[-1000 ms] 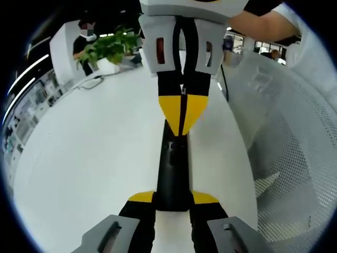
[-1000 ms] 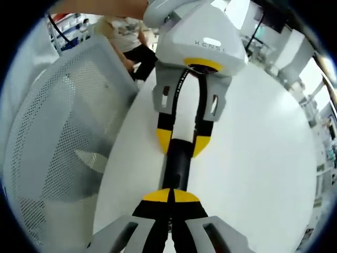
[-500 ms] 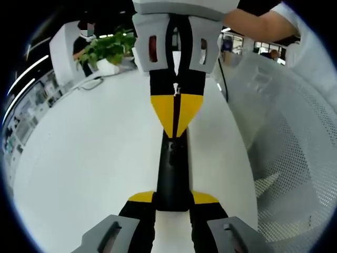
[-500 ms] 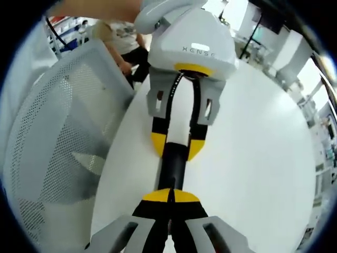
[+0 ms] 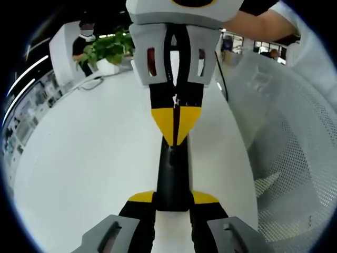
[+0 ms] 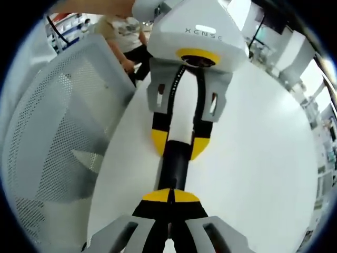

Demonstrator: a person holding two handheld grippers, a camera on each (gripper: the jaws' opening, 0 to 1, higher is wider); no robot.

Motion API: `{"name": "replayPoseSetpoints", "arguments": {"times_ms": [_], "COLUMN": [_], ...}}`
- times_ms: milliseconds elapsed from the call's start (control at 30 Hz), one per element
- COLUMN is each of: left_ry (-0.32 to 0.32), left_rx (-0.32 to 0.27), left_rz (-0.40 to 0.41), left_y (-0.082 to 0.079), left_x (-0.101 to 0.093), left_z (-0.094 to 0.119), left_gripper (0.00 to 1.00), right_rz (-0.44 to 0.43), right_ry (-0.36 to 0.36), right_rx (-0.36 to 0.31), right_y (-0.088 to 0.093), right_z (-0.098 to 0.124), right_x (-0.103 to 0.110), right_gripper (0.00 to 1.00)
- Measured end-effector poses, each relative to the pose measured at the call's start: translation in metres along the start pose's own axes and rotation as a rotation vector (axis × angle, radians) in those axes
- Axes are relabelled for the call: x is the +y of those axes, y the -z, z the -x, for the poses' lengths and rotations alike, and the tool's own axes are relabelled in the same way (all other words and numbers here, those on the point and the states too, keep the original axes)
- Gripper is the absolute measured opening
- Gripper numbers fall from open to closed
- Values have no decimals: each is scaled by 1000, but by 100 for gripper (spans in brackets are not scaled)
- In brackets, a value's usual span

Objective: Press the specified remote control buttons in sequence, fully releasing each button before pressing the next.

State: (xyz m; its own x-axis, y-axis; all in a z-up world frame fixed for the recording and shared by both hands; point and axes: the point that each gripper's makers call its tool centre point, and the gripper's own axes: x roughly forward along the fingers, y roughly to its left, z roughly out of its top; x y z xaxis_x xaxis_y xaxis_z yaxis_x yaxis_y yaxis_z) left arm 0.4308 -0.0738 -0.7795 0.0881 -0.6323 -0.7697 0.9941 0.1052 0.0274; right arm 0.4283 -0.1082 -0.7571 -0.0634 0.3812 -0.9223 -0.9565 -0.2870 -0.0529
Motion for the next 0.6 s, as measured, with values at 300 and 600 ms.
{"name": "replayPoseSetpoints", "arguments": {"times_ms": [300, 600], "left_ry": [2, 1], "left_rx": [0, 0], "left_rz": [-1, -1], "left_y": [0, 1], "left_x": [1, 1], "left_z": [0, 0], "left_gripper": [23, 23], "right_rz": [-1, 4], "right_ry": [-10, -22], "right_rx": [1, 8], "right_y": [1, 2], "right_z": [-6, -11], "right_x": [1, 1], "right_gripper": [0, 0]}}
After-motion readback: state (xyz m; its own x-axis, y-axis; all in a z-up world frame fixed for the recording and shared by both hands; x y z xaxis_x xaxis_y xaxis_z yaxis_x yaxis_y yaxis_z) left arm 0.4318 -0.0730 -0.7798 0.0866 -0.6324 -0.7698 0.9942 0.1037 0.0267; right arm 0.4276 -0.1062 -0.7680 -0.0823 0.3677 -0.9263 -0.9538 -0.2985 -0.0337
